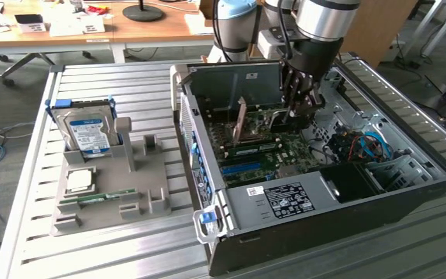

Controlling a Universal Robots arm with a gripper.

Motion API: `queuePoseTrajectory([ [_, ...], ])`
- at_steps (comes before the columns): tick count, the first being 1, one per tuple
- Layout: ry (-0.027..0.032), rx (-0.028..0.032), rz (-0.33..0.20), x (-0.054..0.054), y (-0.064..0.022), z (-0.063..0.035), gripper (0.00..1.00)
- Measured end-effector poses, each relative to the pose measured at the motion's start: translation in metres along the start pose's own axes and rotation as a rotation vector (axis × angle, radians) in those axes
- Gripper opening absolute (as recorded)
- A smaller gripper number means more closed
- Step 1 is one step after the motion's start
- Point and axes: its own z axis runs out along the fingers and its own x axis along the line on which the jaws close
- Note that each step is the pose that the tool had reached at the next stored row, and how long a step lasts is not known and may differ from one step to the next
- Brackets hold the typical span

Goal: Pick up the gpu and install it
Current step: 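Insert the gpu into the slot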

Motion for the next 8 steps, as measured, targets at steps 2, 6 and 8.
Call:
queuePoseTrajectory([
  [2,0.0002,0.0000,0.000,0.000,0.0002,0.0036,0.27],
  [6,0.0005,0.0000,0.001,0.001,0.0009,0.0108,0.27],
  [8,0.0007,-0.0001,0.002,0.001,0.0011,0.0145,0.27],
])
